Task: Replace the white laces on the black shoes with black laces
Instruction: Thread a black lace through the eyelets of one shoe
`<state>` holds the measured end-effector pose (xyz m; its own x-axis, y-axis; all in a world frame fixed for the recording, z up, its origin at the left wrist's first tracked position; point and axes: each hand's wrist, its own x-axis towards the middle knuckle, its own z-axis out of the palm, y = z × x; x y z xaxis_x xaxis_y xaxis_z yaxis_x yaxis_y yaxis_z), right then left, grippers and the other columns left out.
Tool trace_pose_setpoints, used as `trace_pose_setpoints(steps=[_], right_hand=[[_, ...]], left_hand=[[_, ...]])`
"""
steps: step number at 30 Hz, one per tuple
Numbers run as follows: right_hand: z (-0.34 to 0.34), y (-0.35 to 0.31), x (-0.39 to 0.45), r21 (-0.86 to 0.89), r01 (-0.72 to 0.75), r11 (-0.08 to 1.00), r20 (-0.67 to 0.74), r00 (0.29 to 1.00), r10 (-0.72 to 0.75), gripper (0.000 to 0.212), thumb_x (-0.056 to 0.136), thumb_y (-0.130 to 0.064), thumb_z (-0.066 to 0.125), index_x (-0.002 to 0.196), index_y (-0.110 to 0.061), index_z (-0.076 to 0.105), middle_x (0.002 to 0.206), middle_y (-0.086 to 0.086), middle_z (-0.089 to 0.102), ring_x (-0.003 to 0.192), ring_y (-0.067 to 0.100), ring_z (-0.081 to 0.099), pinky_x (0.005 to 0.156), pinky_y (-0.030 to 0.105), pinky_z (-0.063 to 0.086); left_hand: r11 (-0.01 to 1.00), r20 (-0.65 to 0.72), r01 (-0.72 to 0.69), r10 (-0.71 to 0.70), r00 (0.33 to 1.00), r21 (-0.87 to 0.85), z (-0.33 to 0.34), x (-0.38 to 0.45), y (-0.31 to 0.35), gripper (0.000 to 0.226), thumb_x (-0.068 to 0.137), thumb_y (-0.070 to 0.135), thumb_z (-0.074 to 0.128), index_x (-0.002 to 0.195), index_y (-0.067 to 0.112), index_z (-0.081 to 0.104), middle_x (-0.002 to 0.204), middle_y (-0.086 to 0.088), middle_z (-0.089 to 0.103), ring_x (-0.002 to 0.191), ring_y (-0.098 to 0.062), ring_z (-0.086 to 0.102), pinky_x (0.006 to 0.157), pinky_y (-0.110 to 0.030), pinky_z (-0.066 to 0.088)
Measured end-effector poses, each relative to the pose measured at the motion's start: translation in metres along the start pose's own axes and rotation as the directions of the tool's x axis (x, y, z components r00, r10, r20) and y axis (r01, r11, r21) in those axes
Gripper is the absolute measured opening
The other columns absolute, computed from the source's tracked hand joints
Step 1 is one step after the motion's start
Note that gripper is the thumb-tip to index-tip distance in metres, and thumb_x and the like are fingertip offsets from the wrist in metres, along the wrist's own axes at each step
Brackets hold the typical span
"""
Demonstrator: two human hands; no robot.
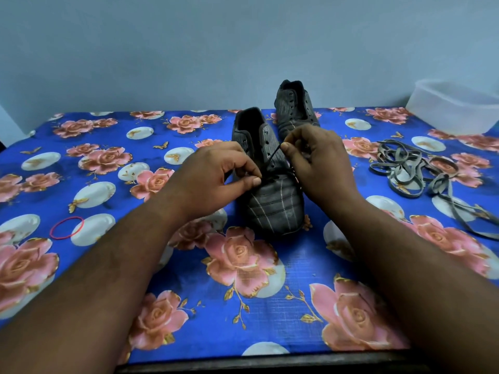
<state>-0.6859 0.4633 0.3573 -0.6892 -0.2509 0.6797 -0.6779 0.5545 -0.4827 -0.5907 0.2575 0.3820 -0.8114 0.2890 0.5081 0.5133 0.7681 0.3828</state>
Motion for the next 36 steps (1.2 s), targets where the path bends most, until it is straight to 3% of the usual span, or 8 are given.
trace_pose_setpoints(steps=[8, 15, 17, 21, 25, 30, 33, 36], right_hand=[[-0.005, -0.011, -0.001, 0.013, 0.026, 1.0, -0.086, 0.996, -0.025, 0.016, 0.094, -0.034, 0.061, 0.093, -0.018, 0.066, 0.083, -0.013, 0.057, 0.084, 0.017, 0.051, 0.073, 0.026, 0.03], [-0.011, -0.015, 0.0, 0.048, 0.039, 0.998, -0.144, 0.989, -0.032, 0.013, 0.095, -0.034, 0.063, 0.093, -0.021, 0.066, 0.082, -0.014, 0.06, 0.083, 0.021, 0.056, 0.076, 0.042, 0.045], [-0.012, -0.015, 0.0, 0.044, 0.054, 0.998, -0.167, 0.985, -0.046, 0.014, 0.094, -0.033, 0.064, 0.092, -0.019, 0.067, 0.085, -0.011, 0.061, 0.085, 0.02, 0.056, 0.078, 0.044, 0.046], [-0.014, -0.019, 0.0, 0.07, 0.065, 0.995, -0.192, 0.98, -0.05, 0.014, 0.094, -0.032, 0.065, 0.093, -0.018, 0.067, 0.088, -0.011, 0.058, 0.088, 0.02, 0.058, 0.078, 0.047, 0.048], [-0.016, -0.021, -0.001, 0.068, 0.076, 0.995, -0.221, 0.973, -0.059, 0.014, 0.093, -0.031, 0.067, 0.094, -0.018, 0.07, 0.091, -0.009, 0.057, 0.09, 0.02, 0.057, 0.08, 0.044, 0.048], [-0.015, -0.034, -0.003, -0.047, 0.101, 0.994, -0.28, 0.954, -0.11, 0.015, 0.09, -0.038, 0.072, 0.093, -0.023, 0.074, 0.102, 0.004, 0.057, 0.102, 0.028, 0.055, 0.088, 0.021, 0.029], [-0.011, -0.034, -0.004, -0.067, 0.091, 0.994, -0.232, 0.967, -0.105, 0.014, 0.088, -0.04, 0.074, 0.091, -0.026, 0.074, 0.106, 0.002, 0.057, 0.105, 0.027, 0.053, 0.087, 0.033, 0.035], [-0.008, -0.024, -0.004, -0.086, 0.034, 0.996, -0.149, 0.988, -0.047, 0.015, 0.085, -0.043, 0.074, 0.092, -0.03, 0.07, 0.102, -0.002, 0.056, 0.101, 0.026, 0.053, 0.086, 0.045, 0.043]], left_hand=[[0.918, 0.129, 0.295, -0.269, 0.954, -0.266, 0.003, -0.002, -0.005, 0.011, 0.09, 0.025, 0.076, 0.08, 0.027, 0.071, 0.081, 0.004, 0.071, 0.067, -0.004, 0.056, 0.062, -0.014, 0.044], [0.872, 0.17, 0.354, -0.313, 0.934, -0.339, 0.004, -0.002, -0.007, 0.013, 0.087, 0.025, 0.077, 0.077, 0.021, 0.07, 0.065, 0.019, 0.064, 0.058, 0.002, 0.05, 0.057, -0.011, 0.039], [0.867, 0.181, 0.367, -0.323, 0.929, -0.338, 0.005, -0.002, -0.01, 0.016, 0.087, 0.031, 0.078, 0.077, 0.022, 0.069, 0.069, 0.015, 0.067, 0.062, -0.001, 0.053, 0.062, -0.021, 0.045], [0.823, 0.204, 0.421, -0.369, 0.907, -0.381, 0.008, -0.004, -0.012, 0.037, 0.076, 0.057, 0.073, 0.08, 0.02, 0.069, 0.084, -0.007, 0.073, 0.078, -0.029, 0.063, 0.082, -0.054, 0.054], [0.833, 0.124, 0.384, -0.366, 0.922, -0.398, 0.009, -0.002, -0.014, 0.023, 0.083, 0.032, 0.082, 0.093, 0.019, 0.067, 0.082, 0.002, 0.064, 0.071, -0.019, 0.055, 0.072, -0.039, 0.049], [0.73, 0.099, 0.341, -0.354, 0.93, -0.592, 0.014, 0.004, 0.0, 0.03, 0.086, 0.01, 0.078, 0.114, 0.017, 0.069, 0.08, -0.002, 0.054, 0.075, -0.017, 0.052, 0.073, -0.026, 0.049], [0.756, 0.028, 0.296, -0.346, 0.938, -0.583, 0.025, 0.007, 0.007, 0.007, 0.094, 0.004, 0.068, 0.1, 0.002, 0.07, 0.075, 0.009, 0.063, 0.072, 0.003, 0.059, 0.069, -0.012, 0.048], [0.687, 0.011, 0.299, -0.389, 0.921, -0.662, 0.03, 0.009, 0.01, 0.011, 0.1, 0.006, 0.059, 0.093, 0.001, 0.065, 0.074, 0.007, 0.063, 0.069, 0.002, 0.056, 0.066, -0.012, 0.046]])
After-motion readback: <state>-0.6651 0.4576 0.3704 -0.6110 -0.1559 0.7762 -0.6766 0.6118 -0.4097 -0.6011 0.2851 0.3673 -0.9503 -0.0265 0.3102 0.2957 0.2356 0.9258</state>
